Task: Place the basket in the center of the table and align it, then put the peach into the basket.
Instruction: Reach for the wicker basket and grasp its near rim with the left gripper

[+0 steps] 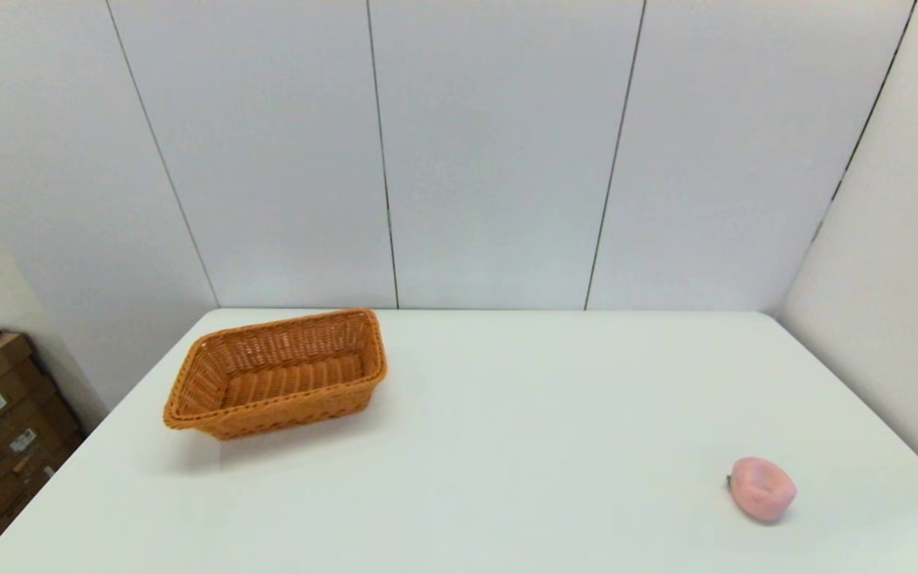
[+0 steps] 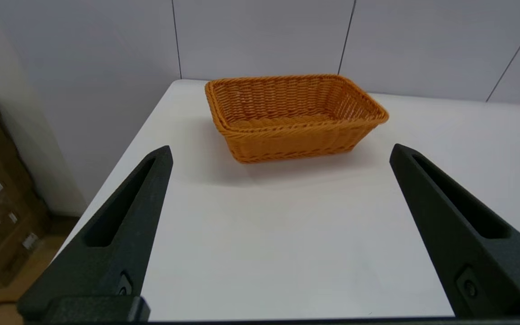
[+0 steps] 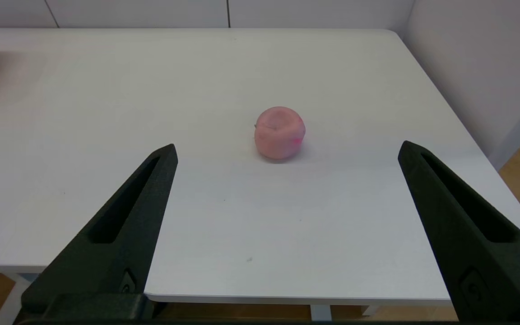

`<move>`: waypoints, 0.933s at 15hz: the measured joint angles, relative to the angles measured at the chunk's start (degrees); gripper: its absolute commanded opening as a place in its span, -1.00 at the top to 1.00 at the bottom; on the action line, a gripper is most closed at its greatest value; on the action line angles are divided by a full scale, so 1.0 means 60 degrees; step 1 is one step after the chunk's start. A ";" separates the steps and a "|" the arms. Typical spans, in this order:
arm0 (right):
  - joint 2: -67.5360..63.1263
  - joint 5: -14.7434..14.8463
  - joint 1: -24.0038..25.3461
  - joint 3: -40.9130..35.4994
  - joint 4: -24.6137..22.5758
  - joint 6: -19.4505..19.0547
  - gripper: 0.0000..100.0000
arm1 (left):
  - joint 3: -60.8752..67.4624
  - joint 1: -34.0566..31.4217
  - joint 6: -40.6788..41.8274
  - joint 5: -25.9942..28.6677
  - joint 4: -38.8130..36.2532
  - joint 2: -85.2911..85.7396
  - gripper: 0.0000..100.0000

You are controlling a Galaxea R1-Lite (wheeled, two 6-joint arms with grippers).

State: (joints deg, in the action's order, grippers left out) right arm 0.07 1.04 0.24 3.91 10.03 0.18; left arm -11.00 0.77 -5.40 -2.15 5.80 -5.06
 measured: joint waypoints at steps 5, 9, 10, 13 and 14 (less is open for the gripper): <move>0.0000 0.0006 0.0000 0.0008 0.0004 0.0014 -1.00 | -0.2798 -0.0163 -0.1231 -0.0784 0.0177 -0.5069 -1.00; 0.0000 0.0010 0.0000 0.0008 0.0004 0.0014 -1.00 | -0.5467 -0.0770 -0.1699 -0.0886 0.0528 -1.0380 -1.00; 0.0000 0.0014 0.0000 0.0008 0.0000 0.0024 -1.00 | -0.6193 -0.0916 -0.1782 -0.0835 0.0746 -1.1486 -1.00; 0.0000 0.0014 0.0000 0.0008 0.0004 0.0033 -1.00 | -0.8277 -0.1290 -0.1934 -0.0681 0.1398 -1.4706 -1.00; 0.0000 0.0018 0.0000 0.0008 0.0004 0.0028 -1.00 | -0.8844 -0.1382 -0.1961 -0.0634 0.1558 -1.5590 -1.00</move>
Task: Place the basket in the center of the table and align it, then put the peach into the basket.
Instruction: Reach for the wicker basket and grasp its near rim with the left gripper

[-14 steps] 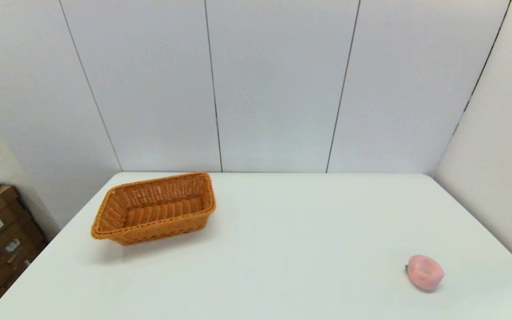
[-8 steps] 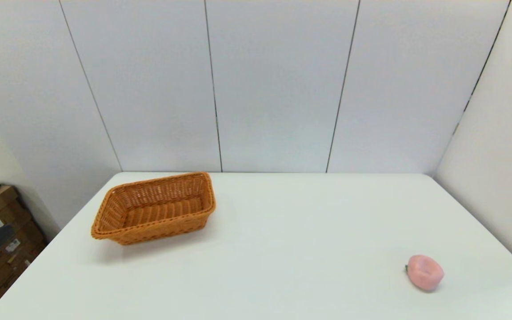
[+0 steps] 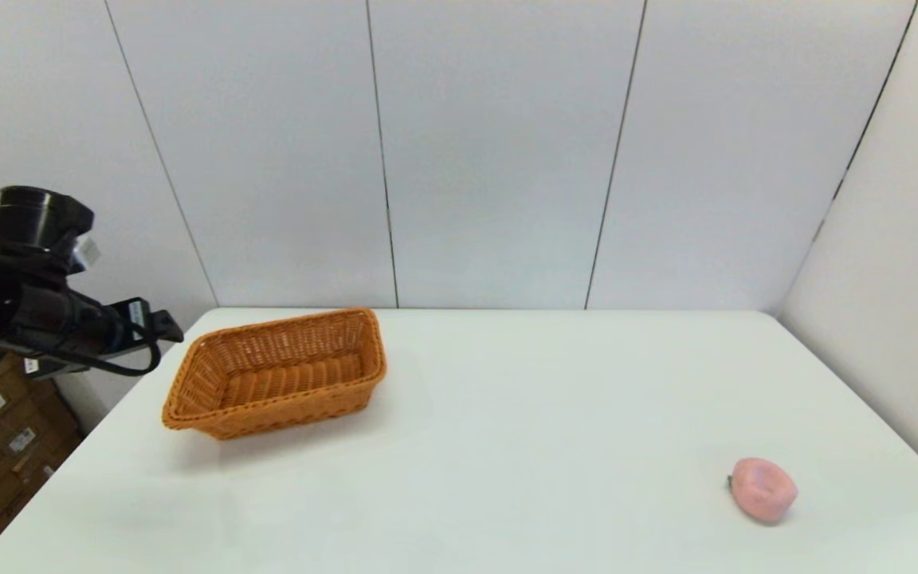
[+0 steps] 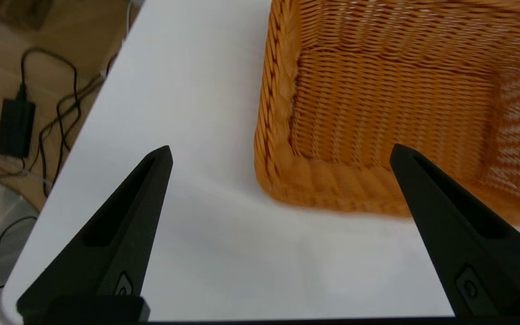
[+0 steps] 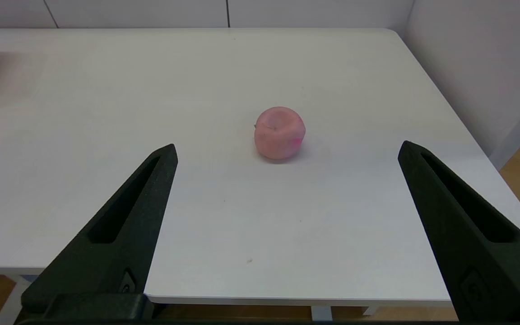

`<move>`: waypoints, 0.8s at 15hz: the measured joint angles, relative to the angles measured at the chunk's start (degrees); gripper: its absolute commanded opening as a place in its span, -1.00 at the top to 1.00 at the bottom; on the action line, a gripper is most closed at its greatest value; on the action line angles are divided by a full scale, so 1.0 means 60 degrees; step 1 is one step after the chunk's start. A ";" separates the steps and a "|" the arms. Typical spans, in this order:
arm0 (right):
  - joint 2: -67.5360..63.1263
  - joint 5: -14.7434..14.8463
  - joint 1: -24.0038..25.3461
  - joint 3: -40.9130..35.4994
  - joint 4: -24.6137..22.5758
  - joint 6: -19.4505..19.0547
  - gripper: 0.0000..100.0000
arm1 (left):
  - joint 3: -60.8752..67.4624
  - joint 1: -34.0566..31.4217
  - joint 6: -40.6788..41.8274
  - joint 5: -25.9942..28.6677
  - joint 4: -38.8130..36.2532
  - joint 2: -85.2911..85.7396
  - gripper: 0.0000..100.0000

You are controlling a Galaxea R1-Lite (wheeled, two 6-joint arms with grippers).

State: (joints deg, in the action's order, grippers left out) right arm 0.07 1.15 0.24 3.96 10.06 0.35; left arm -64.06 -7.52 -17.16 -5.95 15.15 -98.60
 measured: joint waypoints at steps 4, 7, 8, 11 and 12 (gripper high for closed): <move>0.0000 0.0000 0.0000 0.0000 -0.0004 0.0000 -1.00 | -0.1778 -0.0244 0.0008 0.0221 0.0528 -0.2842 -1.00; 0.0000 -0.0004 0.0000 0.0000 -0.0004 0.0000 -1.00 | -0.2420 -0.0299 0.0150 0.0412 0.0601 -0.4179 -1.00; 0.0000 0.0000 -0.0004 0.0000 -0.0004 -0.0004 -1.00 | -0.2609 -0.0307 0.0215 0.0514 0.0612 -0.4502 -1.00; 0.0000 0.0002 0.0000 0.0000 -0.0004 -0.0010 -1.00 | -0.3196 -0.0311 0.0313 0.1036 0.1223 -0.5209 1.00; 0.0000 0.0006 0.0000 0.0000 -0.0006 -0.0028 -1.00 | -0.3379 -0.0311 0.0303 0.1254 0.1534 -0.5327 1.00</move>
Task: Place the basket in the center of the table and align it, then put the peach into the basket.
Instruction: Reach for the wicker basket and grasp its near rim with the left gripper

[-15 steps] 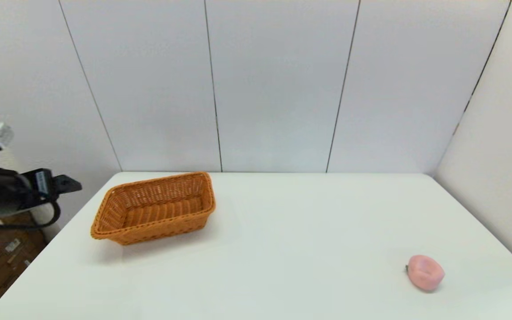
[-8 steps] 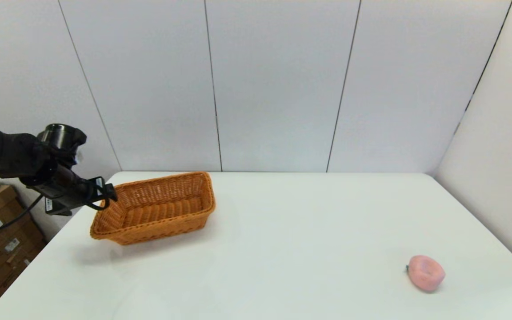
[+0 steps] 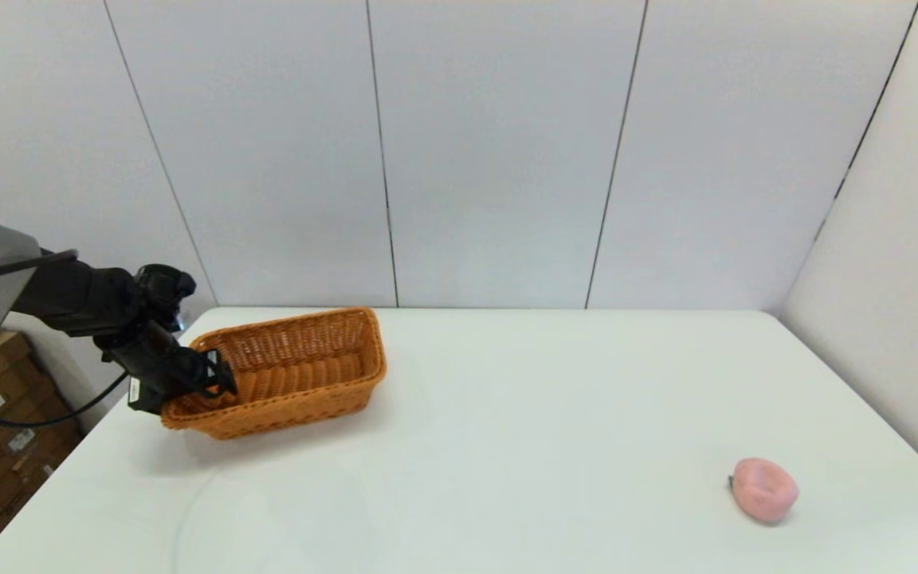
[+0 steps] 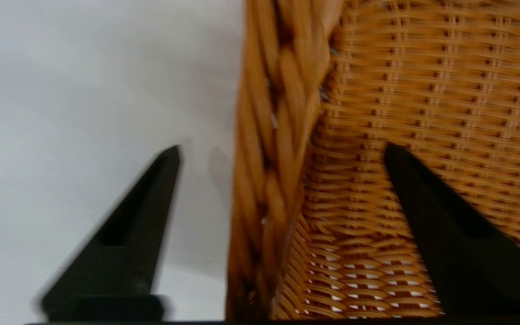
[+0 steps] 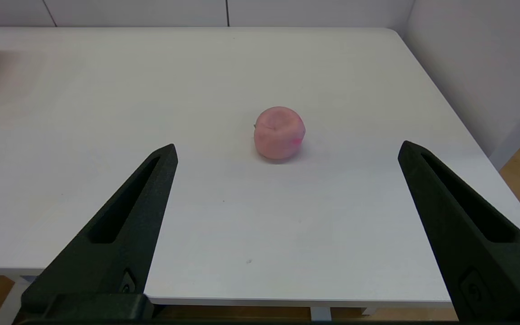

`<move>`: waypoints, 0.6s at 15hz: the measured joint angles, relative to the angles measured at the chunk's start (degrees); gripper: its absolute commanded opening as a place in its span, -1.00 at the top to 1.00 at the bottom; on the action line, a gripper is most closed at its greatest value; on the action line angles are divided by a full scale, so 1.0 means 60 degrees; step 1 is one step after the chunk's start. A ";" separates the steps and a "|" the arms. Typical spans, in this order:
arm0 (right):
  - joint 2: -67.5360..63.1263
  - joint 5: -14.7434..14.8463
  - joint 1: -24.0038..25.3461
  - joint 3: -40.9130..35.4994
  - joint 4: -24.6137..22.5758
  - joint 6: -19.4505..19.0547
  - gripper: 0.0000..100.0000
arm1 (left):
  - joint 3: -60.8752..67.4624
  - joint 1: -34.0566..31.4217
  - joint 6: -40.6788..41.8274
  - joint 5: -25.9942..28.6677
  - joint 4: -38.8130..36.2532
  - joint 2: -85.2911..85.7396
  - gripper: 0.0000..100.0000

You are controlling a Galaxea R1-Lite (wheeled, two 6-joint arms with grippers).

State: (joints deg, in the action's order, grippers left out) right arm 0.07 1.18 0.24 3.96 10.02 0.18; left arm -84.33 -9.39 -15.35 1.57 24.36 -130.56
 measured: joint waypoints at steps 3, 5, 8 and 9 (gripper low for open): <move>0.0000 0.0008 0.0000 0.0000 0.0000 0.0000 -1.00 | -0.0494 -0.0006 -0.0077 0.0402 0.0561 -0.0089 1.00; 0.0000 0.0004 0.0000 0.0000 -0.0004 0.0004 -1.00 | -0.0597 -0.0018 -0.0087 0.0614 0.0666 0.0022 1.00; 0.0000 0.0000 0.0000 -0.0010 -0.0012 0.0010 -1.00 | -0.0634 -0.0020 -0.0083 0.0784 0.0827 0.0142 1.00; 0.0000 -0.0004 0.0000 -0.0010 -0.0004 0.0014 -1.00 | -0.0636 -0.0035 -0.0095 0.0788 0.0874 0.0150 1.00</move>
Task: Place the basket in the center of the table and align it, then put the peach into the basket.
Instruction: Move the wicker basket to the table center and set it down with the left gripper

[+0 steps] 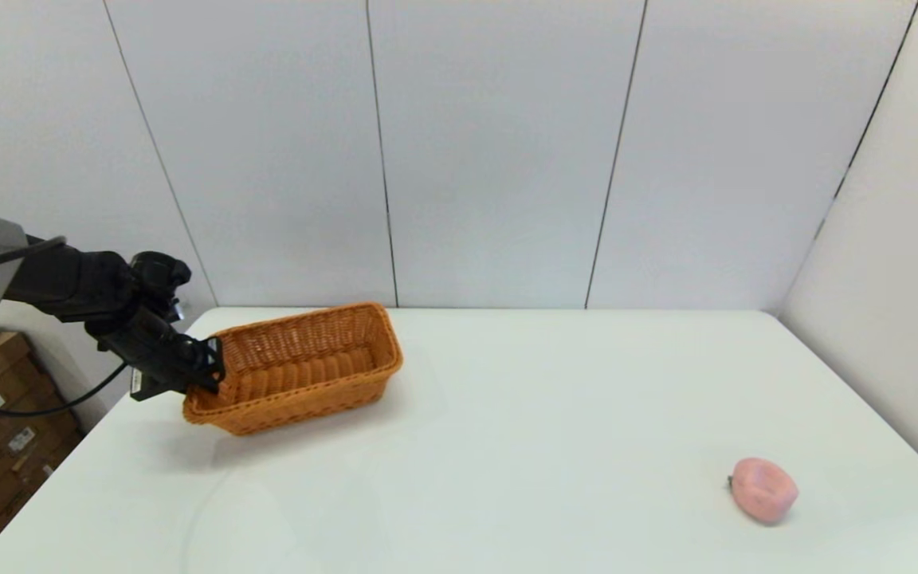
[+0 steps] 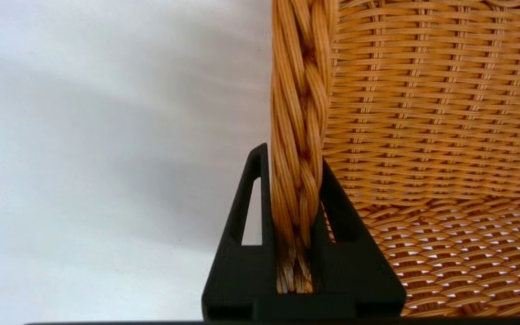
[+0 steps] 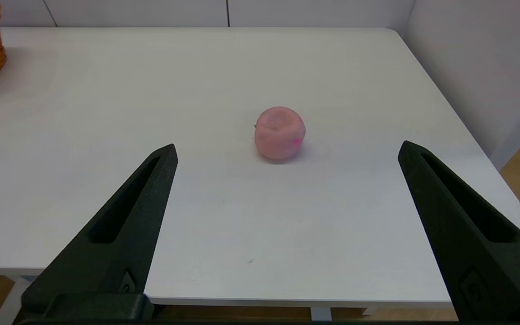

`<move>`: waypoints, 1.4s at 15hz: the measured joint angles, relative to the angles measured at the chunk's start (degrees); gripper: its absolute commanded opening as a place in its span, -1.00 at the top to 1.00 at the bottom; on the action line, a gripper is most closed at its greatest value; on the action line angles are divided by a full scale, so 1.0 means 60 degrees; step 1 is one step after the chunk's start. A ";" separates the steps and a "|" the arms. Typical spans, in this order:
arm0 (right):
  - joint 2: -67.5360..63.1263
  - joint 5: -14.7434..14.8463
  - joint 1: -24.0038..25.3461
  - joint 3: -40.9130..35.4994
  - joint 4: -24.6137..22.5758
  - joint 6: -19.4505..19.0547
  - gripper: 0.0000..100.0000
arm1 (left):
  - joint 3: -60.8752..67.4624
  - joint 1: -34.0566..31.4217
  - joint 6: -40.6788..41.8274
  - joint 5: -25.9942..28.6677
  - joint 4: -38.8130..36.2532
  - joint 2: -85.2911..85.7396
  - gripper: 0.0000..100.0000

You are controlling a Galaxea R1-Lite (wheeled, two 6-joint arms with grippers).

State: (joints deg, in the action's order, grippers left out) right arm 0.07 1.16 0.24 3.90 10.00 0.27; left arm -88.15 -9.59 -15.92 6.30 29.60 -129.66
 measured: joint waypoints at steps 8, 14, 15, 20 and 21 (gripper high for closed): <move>0.0000 0.0008 0.0000 0.0006 -0.0008 -0.0022 -1.00 | 0.0010 -0.0085 -0.0217 0.2633 0.0922 0.0579 1.00; 0.0000 0.0008 -0.0004 0.0006 -0.0008 -0.0045 -1.00 | 0.0142 0.1109 -0.0349 0.3198 0.1717 0.1304 1.00; 0.0000 0.0008 0.0000 0.0006 -0.0008 -0.0045 -1.00 | 0.0161 0.1495 -0.0465 0.3208 0.1804 0.1424 1.00; 0.0000 0.0012 0.0000 0.0000 -0.0008 -0.0028 -1.00 | -0.0496 0.3881 -0.1904 0.3188 0.1818 0.1581 1.00; 0.0000 0.0008 0.0000 -0.0004 -0.0008 -0.0026 -1.00 | -0.0725 0.4328 -0.2211 0.3161 0.1806 0.1504 1.00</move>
State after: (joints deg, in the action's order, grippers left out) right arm 0.07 1.21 0.24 3.88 9.95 0.11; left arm -92.50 16.37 -29.18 25.27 40.44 -120.64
